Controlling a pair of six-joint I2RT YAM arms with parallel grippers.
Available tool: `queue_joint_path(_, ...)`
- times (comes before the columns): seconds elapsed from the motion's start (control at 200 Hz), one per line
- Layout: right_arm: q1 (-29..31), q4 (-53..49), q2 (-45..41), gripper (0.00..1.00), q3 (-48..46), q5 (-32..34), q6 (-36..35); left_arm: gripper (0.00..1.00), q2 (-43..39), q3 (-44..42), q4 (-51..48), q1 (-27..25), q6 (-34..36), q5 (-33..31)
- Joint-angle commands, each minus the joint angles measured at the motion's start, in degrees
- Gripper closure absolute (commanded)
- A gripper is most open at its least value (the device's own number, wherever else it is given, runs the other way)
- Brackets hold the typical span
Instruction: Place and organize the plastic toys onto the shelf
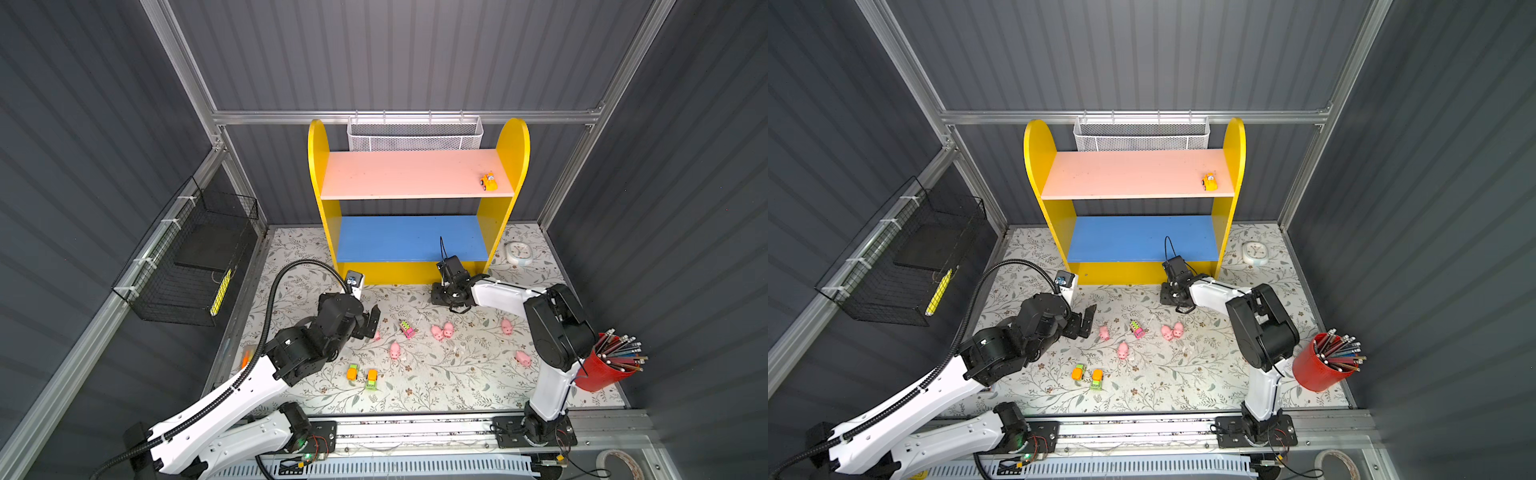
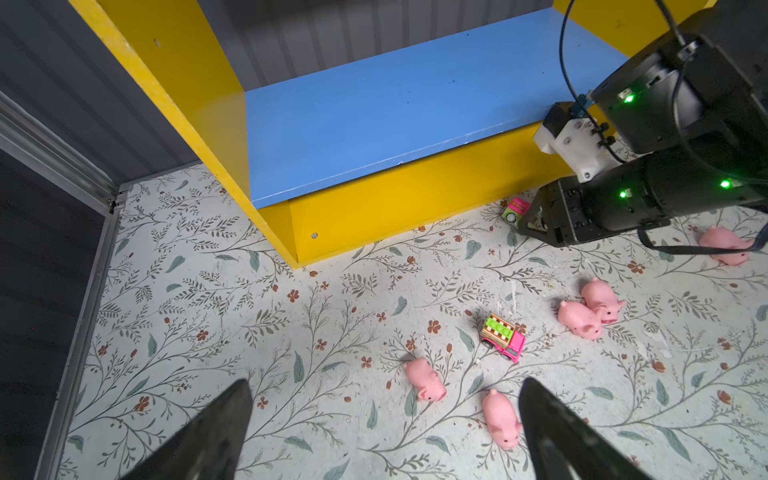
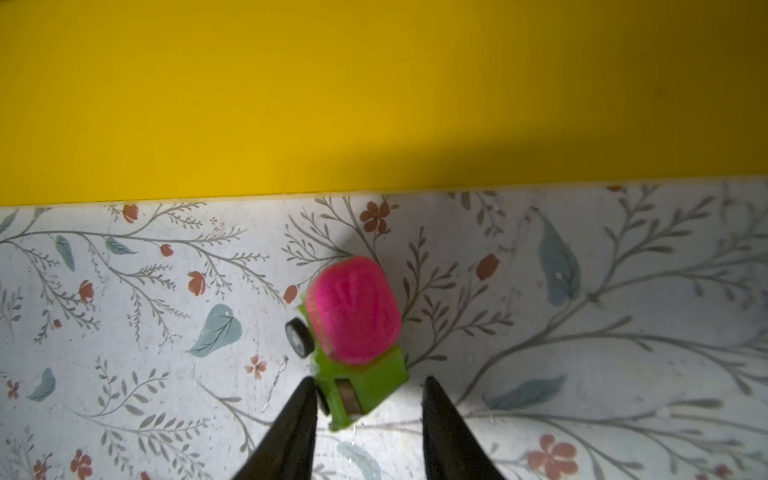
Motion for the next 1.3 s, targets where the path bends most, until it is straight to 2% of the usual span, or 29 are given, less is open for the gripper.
queue_joint_path(0.0, -0.1, 1.11, 2.25, 0.57, 2.99, 2.15, -1.04, 0.0, -1.73, -0.47, -1.68, -0.25, 0.22, -1.02)
queue_joint_path(0.205, 0.71, 0.4, 2.61, 0.56, 3.9, 2.68, -1.17, 0.0, -3.49, -0.22, -2.94, -0.25, -0.12, -1.02)
queue_joint_path(0.35, 1.74, 0.54, 0.58, 0.44, 3.03, 2.26, -3.47, 0.0, -4.41, -0.46, -3.57, -0.32, -0.54, -1.15)
queue_joint_path(0.48, 2.04, 2.35, -1.58, 0.34, 1.22, 0.7, -8.5, 0.0, -4.55, -0.61, -3.66, -0.28, -0.84, -1.28)
queue_joint_path(0.555, 1.77, 2.67, -1.91, 0.31, 1.34, -0.45, -12.06, 0.0, -4.36, -0.47, -3.41, -0.31, -0.91, -1.28)
queue_joint_path(0.825, -1.22, 2.14, -0.51, 0.3, 4.48, -4.42, -17.06, 0.0, -1.95, 0.69, -2.69, -0.25, -1.27, -1.19)
queue_joint_path(0.996, -2.67, 3.8, -0.12, 0.29, 3.75, -9.4, -18.87, 0.0, -0.87, 1.32, -2.18, -0.27, -1.24, -1.28)
queue_joint_path(1.291, -3.04, 3.81, 0.35, 0.29, 4.49, -8.5, -21.03, 0.0, 1.11, 2.47, -1.97, -0.3, -1.01, -1.02)
